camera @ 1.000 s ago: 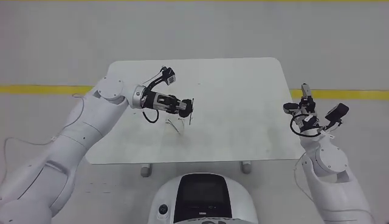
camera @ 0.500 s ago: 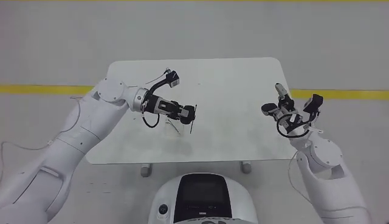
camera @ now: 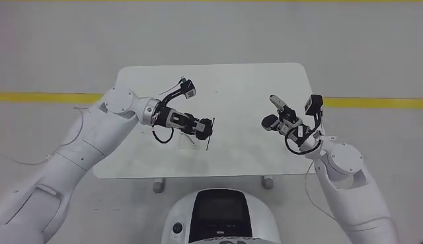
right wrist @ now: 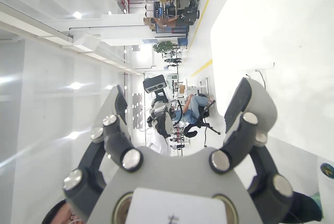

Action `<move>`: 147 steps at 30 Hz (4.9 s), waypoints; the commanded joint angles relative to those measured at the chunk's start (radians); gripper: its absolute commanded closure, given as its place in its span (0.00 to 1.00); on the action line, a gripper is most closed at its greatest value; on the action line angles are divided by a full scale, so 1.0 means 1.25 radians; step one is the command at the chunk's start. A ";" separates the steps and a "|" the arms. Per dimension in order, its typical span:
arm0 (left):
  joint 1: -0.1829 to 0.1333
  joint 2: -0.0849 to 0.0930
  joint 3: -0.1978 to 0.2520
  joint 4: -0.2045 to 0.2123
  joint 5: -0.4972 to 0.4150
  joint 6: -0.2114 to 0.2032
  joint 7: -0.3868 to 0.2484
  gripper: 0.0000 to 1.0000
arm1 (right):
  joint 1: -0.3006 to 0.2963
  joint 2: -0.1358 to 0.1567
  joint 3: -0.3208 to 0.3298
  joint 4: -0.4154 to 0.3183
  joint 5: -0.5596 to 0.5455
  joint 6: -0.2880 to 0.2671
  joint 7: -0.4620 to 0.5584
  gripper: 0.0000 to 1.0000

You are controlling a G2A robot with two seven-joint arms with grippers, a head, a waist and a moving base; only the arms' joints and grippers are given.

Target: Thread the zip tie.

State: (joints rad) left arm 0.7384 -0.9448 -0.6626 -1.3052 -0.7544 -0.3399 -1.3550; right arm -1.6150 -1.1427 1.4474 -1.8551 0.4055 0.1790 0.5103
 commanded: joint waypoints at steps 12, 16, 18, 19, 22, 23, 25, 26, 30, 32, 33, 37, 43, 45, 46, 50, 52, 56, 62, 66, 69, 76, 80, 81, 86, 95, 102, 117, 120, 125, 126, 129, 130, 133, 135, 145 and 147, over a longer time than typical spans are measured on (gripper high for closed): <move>0.010 0.007 0.041 -0.050 -0.034 0.000 -0.028 1.00 | 0.096 0.000 -0.087 0.060 0.131 0.064 0.239 0.00; 0.009 0.014 0.055 -0.062 -0.066 0.000 -0.028 1.00 | 0.101 0.000 -0.091 0.064 0.135 0.059 0.252 0.00; 0.009 0.014 0.055 -0.062 -0.066 0.000 -0.028 1.00 | 0.101 0.000 -0.091 0.064 0.135 0.059 0.252 0.00; 0.009 0.014 0.055 -0.062 -0.066 0.000 -0.028 1.00 | 0.101 0.000 -0.091 0.064 0.135 0.059 0.252 0.00; 0.020 0.014 0.053 -0.075 -0.052 0.006 0.002 1.00 | 0.099 0.000 -0.096 0.064 0.144 0.059 0.245 0.00; 0.023 0.014 0.051 -0.075 -0.050 0.007 0.001 1.00 | 0.101 0.000 -0.097 0.066 0.156 0.063 0.251 0.00; 0.029 0.016 0.043 -0.067 -0.049 0.008 -0.002 1.00 | 0.111 0.000 -0.098 0.068 0.173 0.070 0.264 0.00; 0.031 0.017 0.041 -0.065 -0.050 0.009 -0.007 1.00 | 0.115 0.000 -0.099 0.067 0.177 0.073 0.269 0.00; 0.036 0.018 0.028 -0.057 -0.059 0.006 -0.019 1.00 | 0.122 0.000 -0.103 0.060 0.185 0.077 0.285 0.00; 0.039 0.017 0.025 -0.056 -0.061 0.003 -0.026 1.00 | 0.122 0.000 -0.103 0.060 0.185 0.077 0.285 0.00; 0.039 0.017 0.025 -0.056 -0.061 0.003 -0.026 1.00 | 0.122 0.000 -0.103 0.060 0.185 0.077 0.285 0.00; 0.039 0.017 0.025 -0.056 -0.061 0.003 -0.026 1.00 | 0.118 -0.001 -0.114 0.053 0.180 0.064 0.271 0.00; 0.039 0.017 0.025 -0.056 -0.061 0.003 -0.026 1.00 | 0.133 -0.002 -0.146 0.062 0.166 0.037 0.279 0.08; 0.039 0.017 0.025 -0.056 -0.061 0.003 -0.026 1.00 | 0.138 -0.002 -0.151 0.066 0.162 0.031 0.290 0.51; 0.039 0.017 0.025 -0.056 -0.061 0.003 -0.026 1.00 | 0.139 -0.001 -0.152 0.068 0.161 0.029 0.294 0.54; 0.039 0.017 0.025 -0.056 -0.061 0.003 -0.026 1.00 | 0.142 0.001 -0.157 0.069 0.160 0.025 0.312 0.70; 0.039 0.017 0.025 -0.056 -0.061 0.003 -0.026 1.00 | 0.145 0.002 -0.160 0.068 0.157 0.024 0.321 0.78; 0.039 0.017 0.025 -0.056 -0.061 0.003 -0.026 1.00 | 0.149 0.004 -0.167 0.068 0.149 0.025 0.335 0.79; 0.039 0.017 0.025 -0.056 -0.061 0.003 -0.026 1.00 | 0.151 0.006 -0.177 0.065 0.135 0.018 0.344 0.86; 0.039 0.017 0.025 -0.056 -0.061 0.003 -0.026 1.00 | 0.152 0.008 -0.182 0.062 0.128 0.015 0.345 0.89; 0.039 0.017 0.025 -0.056 -0.061 0.003 -0.026 1.00 | 0.154 0.009 -0.187 0.061 0.122 0.013 0.346 0.84; 0.039 0.017 0.025 -0.056 -0.061 0.003 -0.026 1.00 | 0.161 0.010 -0.201 0.065 0.117 0.010 0.338 0.84; 0.039 0.017 0.025 -0.056 -0.061 0.003 -0.026 1.00 | 0.165 0.010 -0.209 0.064 0.117 0.009 0.339 0.86; 0.039 0.017 0.025 -0.056 -0.061 0.003 -0.026 1.00 | 0.166 0.010 -0.211 0.064 0.117 0.008 0.339 0.87; 0.039 0.017 0.025 -0.056 -0.061 0.003 -0.026 1.00 | 0.170 0.010 -0.219 0.065 0.117 0.007 0.337 0.95; 0.039 0.017 0.025 -0.056 -0.061 0.003 -0.026 1.00 | 0.176 0.012 -0.226 0.066 0.123 0.006 0.336 0.88; 0.039 0.017 0.025 -0.056 -0.061 0.003 -0.026 1.00 | 0.182 0.013 -0.233 0.068 0.130 0.007 0.332 0.86; 0.039 0.017 0.025 -0.056 -0.061 0.003 -0.026 1.00 | 0.194 0.015 -0.242 0.074 0.133 0.002 0.325 1.00; 0.039 0.017 0.025 -0.056 -0.061 0.003 -0.026 1.00 | 0.193 0.016 -0.240 0.074 0.134 0.001 0.325 1.00; 0.039 0.017 0.025 -0.056 -0.061 0.003 -0.026 0.58 | 0.189 0.018 -0.236 0.074 0.134 -0.003 0.322 1.00; 0.039 0.017 0.025 -0.056 -0.061 0.003 -0.026 0.50 | 0.188 0.018 -0.235 0.074 0.133 -0.004 0.321 1.00; 0.039 0.017 0.025 -0.056 -0.061 0.003 -0.026 0.04 | 0.185 0.019 -0.233 0.074 0.134 -0.008 0.315 1.00; 0.039 0.017 0.025 -0.056 -0.061 0.003 -0.026 0.00 | 0.184 0.019 -0.231 0.074 0.135 -0.010 0.311 1.00; 0.039 0.017 0.025 -0.056 -0.061 0.003 -0.026 0.00 | 0.182 0.020 -0.223 0.077 0.136 -0.015 0.297 1.00; 0.039 0.017 0.025 -0.056 -0.061 0.003 -0.026 0.00 | 0.180 0.021 -0.217 0.079 0.139 -0.019 0.286 1.00; 0.039 0.017 0.025 -0.056 -0.061 0.003 -0.026 0.00 | 0.167 0.019 -0.194 0.082 0.156 -0.040 0.195 1.00; 0.039 0.017 0.025 -0.056 -0.061 0.003 -0.026 0.00 | 0.167 0.019 -0.194 0.082 0.156 -0.040 0.195 1.00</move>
State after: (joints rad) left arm 0.7869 -0.9235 -0.6308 -1.3754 -0.8312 -0.3362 -1.3877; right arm -1.4061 -1.1191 1.2055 -1.7523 0.5995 0.1290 0.7528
